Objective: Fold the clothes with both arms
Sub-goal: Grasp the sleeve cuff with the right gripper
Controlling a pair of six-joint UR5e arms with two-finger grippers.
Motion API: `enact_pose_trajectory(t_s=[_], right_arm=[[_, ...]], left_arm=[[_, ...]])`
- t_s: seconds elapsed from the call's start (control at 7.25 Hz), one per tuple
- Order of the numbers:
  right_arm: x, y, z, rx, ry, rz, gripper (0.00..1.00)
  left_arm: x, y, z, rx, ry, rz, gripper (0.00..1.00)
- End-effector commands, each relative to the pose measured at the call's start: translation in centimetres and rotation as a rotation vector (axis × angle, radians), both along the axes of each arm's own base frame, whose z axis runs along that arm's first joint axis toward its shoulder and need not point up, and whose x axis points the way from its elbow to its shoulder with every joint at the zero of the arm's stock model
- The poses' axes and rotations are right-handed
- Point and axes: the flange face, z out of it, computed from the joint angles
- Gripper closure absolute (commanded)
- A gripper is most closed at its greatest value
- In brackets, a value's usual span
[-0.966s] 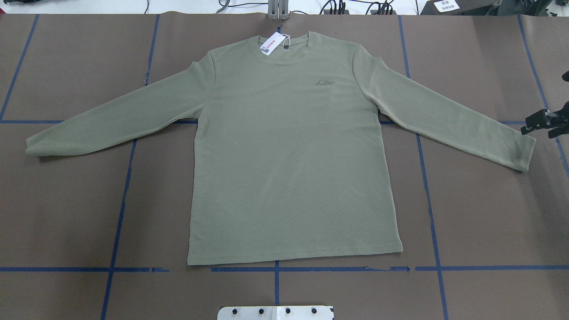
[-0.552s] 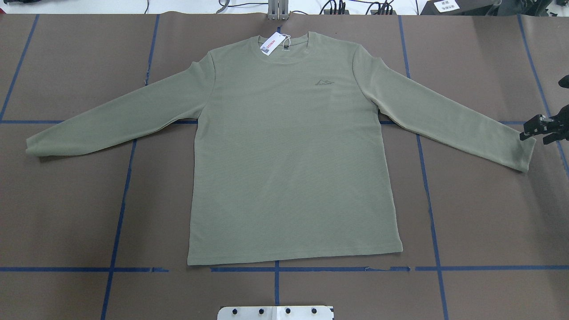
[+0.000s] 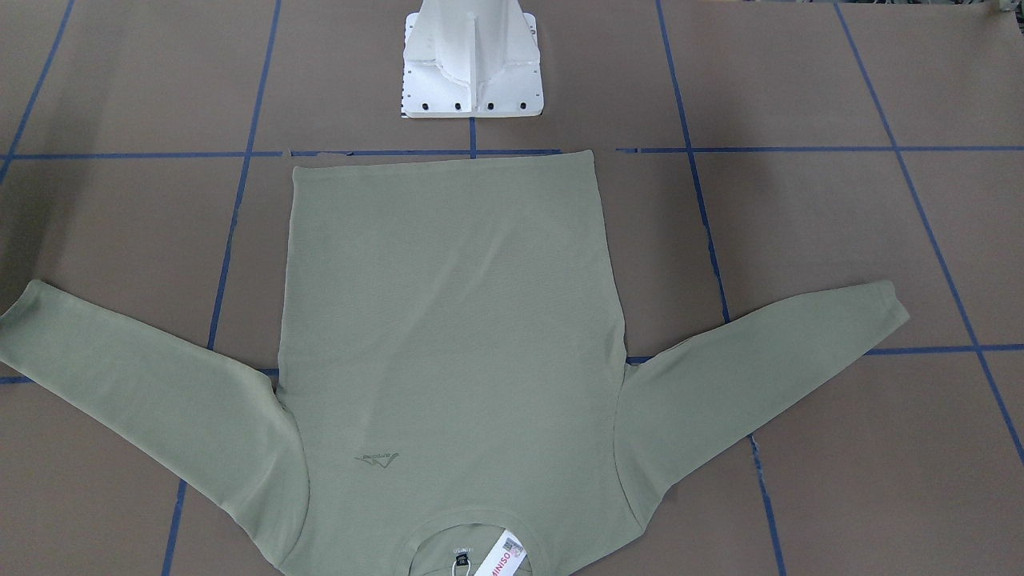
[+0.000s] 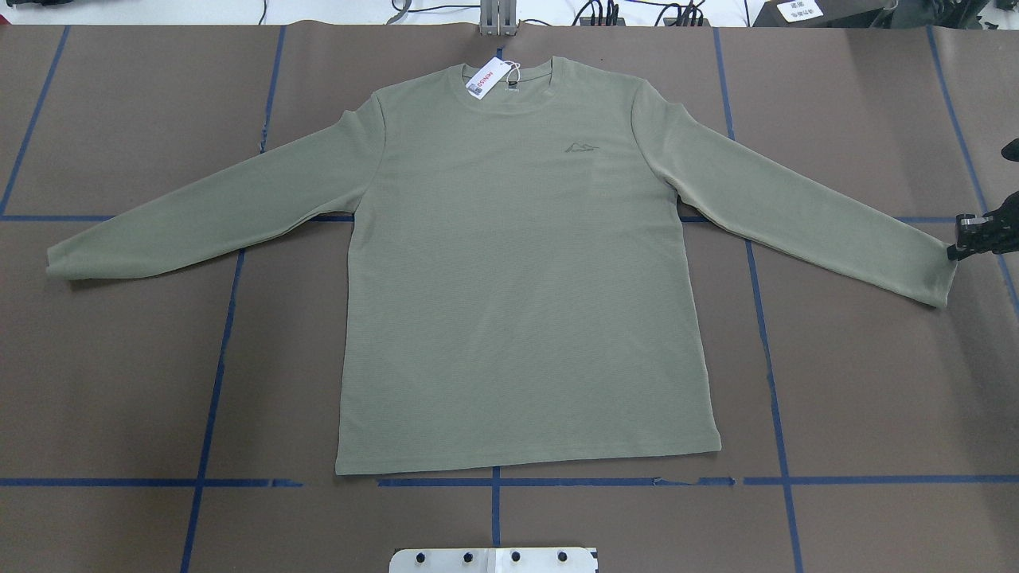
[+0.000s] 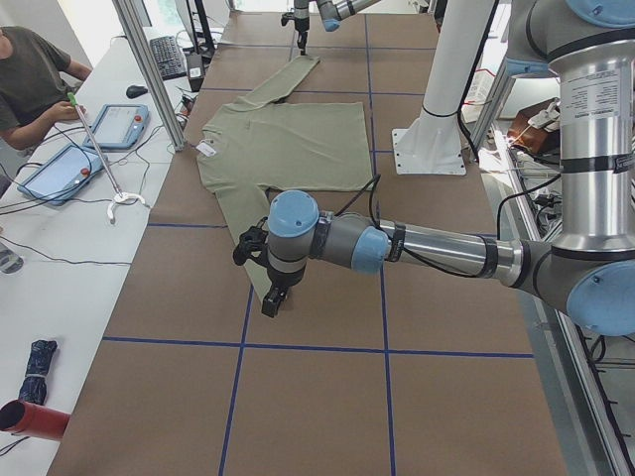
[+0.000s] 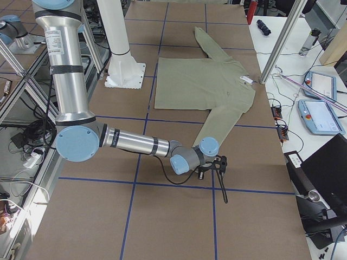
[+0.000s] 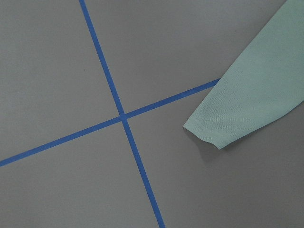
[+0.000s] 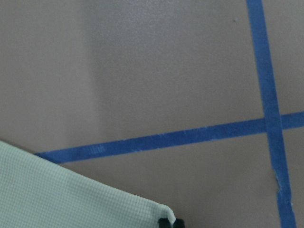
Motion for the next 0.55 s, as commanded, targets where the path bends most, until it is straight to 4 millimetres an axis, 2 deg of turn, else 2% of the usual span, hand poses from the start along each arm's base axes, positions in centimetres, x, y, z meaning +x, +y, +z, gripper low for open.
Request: enact_pose_trajectory(t_s=[0.0,0.28,0.41], right_arm=[[-0.2,-0.2,-1.6,0.010,-0.044,-0.011,1.00],[-0.6,-0.9,-8.9,0.025,-0.137,0.040,1.00],[-1.2,-1.2,-13.9,0.011,-0.181,0.102,1.00]], left_arm=[[0.0,-0.1,-0.2,0.004,0.000,0.001,0.00],[0.0,0.0,-1.6,0.032,0.001,0.001,0.00],[0.0,-0.1,-2.2,0.041,0.002,0.000,0.00]])
